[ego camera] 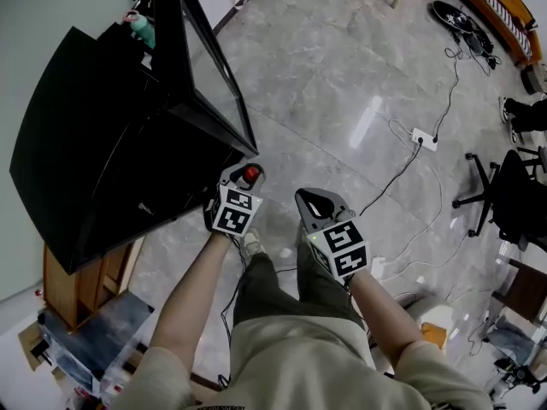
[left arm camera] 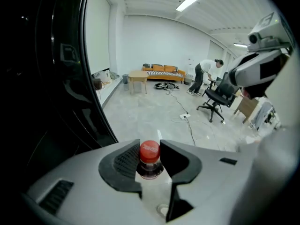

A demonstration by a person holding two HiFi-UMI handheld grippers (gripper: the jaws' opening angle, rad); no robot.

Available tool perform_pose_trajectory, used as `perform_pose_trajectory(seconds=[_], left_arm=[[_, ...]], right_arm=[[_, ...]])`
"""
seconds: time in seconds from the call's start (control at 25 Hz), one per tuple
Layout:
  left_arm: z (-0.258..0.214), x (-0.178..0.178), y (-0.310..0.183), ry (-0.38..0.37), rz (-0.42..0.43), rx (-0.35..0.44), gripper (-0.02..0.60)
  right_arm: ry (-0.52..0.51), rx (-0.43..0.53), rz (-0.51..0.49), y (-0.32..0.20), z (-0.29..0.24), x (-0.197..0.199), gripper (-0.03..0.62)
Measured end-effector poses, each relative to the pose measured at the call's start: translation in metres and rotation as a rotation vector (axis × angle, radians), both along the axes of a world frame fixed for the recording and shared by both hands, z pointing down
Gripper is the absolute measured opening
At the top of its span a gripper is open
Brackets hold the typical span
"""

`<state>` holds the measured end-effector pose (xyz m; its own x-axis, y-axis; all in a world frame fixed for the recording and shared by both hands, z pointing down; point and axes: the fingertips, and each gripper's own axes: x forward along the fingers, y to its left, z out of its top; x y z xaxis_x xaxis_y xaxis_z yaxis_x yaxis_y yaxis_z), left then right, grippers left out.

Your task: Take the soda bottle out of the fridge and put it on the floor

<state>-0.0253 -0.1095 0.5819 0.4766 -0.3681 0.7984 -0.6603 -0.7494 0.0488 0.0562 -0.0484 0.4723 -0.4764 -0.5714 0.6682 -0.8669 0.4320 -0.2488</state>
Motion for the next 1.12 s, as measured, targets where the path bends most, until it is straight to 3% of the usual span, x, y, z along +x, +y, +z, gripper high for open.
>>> perform_pose_trajectory(seconds=[0.52,1.12], left_arm=[[0.136,0.016,0.016,-0.039,-0.003,-0.112,0.127],[0.315,0.02,0.036,-0.07,-0.001,-0.14,0.127]], right_arm=[[0.026,-0.073,-0.034,-0.001,0.128,0.012,-0.005],[0.0,-0.163,-0.003,0.02,0.305,0.011,-0.005]])
